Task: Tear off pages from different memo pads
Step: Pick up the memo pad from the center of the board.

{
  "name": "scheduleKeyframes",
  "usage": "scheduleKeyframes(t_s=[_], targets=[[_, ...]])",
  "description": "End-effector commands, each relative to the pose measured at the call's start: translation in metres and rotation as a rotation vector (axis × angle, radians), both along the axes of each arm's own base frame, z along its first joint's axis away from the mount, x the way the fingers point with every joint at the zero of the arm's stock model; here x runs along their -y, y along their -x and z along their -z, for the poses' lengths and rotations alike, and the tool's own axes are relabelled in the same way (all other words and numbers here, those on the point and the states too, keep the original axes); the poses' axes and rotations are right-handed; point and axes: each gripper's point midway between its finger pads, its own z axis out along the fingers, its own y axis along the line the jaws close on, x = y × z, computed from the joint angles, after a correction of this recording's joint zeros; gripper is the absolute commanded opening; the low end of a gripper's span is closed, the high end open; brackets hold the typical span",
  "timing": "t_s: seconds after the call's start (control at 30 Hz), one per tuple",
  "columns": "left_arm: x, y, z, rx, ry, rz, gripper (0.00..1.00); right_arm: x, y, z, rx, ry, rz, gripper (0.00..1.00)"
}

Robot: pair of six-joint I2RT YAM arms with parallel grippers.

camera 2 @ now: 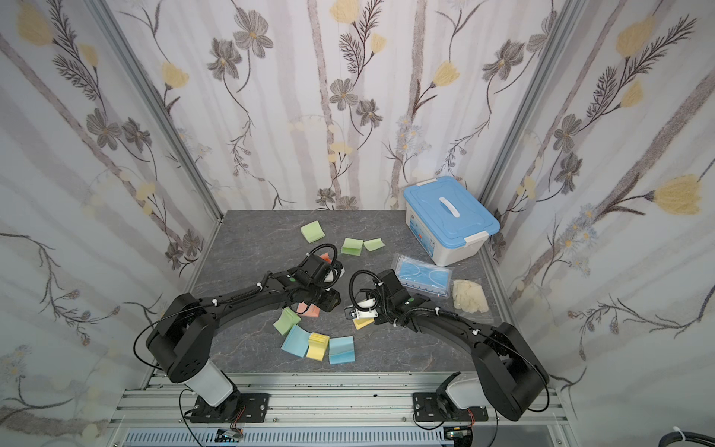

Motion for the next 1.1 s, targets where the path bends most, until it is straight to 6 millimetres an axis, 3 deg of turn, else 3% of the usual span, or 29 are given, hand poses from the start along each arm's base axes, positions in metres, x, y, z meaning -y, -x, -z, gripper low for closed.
scheduleKeyframes(t_s=[0.0, 0.2, 0.3, 0.53, 0.6, 0.73, 1.07], targets=[[0.007, -0.004, -0.026, 0.041, 0.149, -0.017, 0.53, -0.003, 0.000, -0.024, 0.030, -0.073, 0.004, 0.00], [0.011, 0.013, -0.079, 0.149, 0.414, 0.000, 0.76, -0.005, 0.001, -0.052, 0.057, -0.158, 0.031, 0.00], [0.009, 0.025, -0.091, 0.183, 0.474, 0.033, 0.80, -0.011, 0.005, -0.071, 0.049, -0.240, 0.031, 0.00], [0.013, 0.037, -0.095, 0.158, 0.523, 0.078, 0.80, -0.022, 0.022, -0.101, 0.021, -0.382, -0.011, 0.00], [0.014, 0.042, -0.109, 0.178, 0.562, 0.096, 0.80, -0.024, 0.025, -0.104, 0.011, -0.400, -0.017, 0.00], [0.018, 0.051, -0.119, 0.186, 0.598, 0.132, 0.80, -0.027, 0.032, -0.112, -0.005, -0.440, -0.037, 0.00], [0.035, 0.062, -0.110, 0.157, 0.599, 0.178, 0.78, -0.032, 0.036, -0.119, -0.063, -0.506, -0.028, 0.00]])
